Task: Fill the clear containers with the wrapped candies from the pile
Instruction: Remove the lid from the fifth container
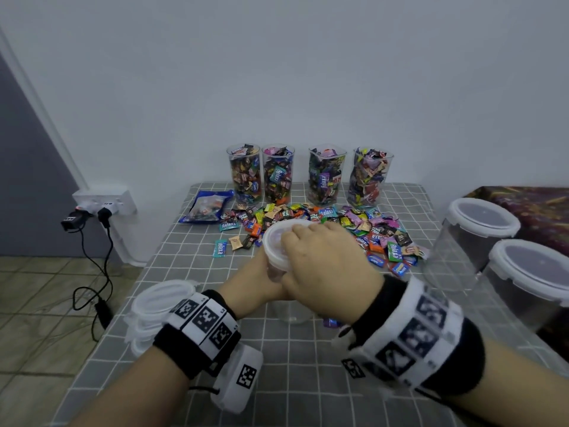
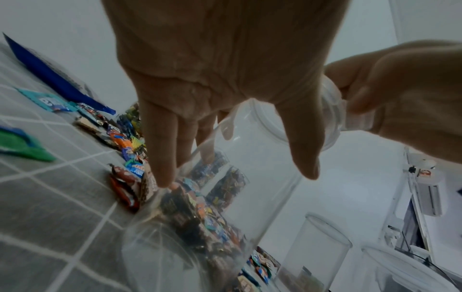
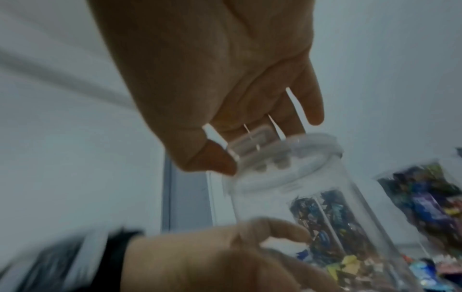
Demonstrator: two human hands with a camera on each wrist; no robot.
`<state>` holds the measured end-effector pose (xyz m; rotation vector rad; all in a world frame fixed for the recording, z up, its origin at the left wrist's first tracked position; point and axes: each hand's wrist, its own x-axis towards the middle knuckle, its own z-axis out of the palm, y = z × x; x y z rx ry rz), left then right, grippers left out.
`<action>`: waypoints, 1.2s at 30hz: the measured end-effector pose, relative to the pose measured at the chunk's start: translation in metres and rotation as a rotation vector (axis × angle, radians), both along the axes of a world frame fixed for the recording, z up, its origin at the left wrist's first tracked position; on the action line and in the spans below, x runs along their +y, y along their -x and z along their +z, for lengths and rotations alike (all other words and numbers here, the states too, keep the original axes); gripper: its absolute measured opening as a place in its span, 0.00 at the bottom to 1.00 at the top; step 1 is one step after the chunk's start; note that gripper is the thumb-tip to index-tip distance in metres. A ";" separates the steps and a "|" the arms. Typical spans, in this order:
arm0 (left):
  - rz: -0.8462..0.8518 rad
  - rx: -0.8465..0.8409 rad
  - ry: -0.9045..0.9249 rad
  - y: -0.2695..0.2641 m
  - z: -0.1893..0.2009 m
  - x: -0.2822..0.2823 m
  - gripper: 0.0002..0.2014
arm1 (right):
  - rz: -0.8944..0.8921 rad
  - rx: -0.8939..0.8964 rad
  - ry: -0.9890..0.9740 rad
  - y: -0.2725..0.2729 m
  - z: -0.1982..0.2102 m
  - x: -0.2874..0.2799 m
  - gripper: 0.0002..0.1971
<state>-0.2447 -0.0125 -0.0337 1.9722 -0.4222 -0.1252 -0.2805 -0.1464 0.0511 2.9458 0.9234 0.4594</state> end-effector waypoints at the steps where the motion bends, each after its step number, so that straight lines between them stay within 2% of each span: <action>1: -0.013 0.037 0.013 0.001 0.003 0.002 0.27 | 0.008 0.017 -0.083 -0.001 0.008 -0.004 0.12; 5: -0.134 0.191 0.117 0.004 0.014 0.003 0.30 | -0.094 0.334 -0.389 -0.032 0.022 -0.022 0.16; 10: -0.224 0.266 0.086 -0.002 0.023 0.001 0.31 | -0.107 0.668 -0.504 -0.070 0.004 -0.027 0.26; 16: -0.229 0.360 0.056 -0.004 0.017 0.004 0.34 | -0.138 0.816 -0.541 -0.087 -0.006 -0.021 0.20; 22: -0.229 0.375 0.054 -0.004 0.018 0.003 0.32 | -0.164 0.971 -0.521 -0.096 -0.005 -0.018 0.18; 26: -0.244 0.367 0.054 -0.004 0.018 0.002 0.33 | -0.187 0.999 -0.580 -0.097 -0.008 -0.019 0.18; 32: -0.223 0.355 0.034 -0.007 0.014 0.005 0.34 | -0.187 0.843 -0.738 -0.090 -0.009 -0.019 0.15; 36: -0.233 0.345 0.036 -0.006 0.012 0.005 0.34 | -0.211 0.776 -0.806 -0.080 -0.012 -0.030 0.19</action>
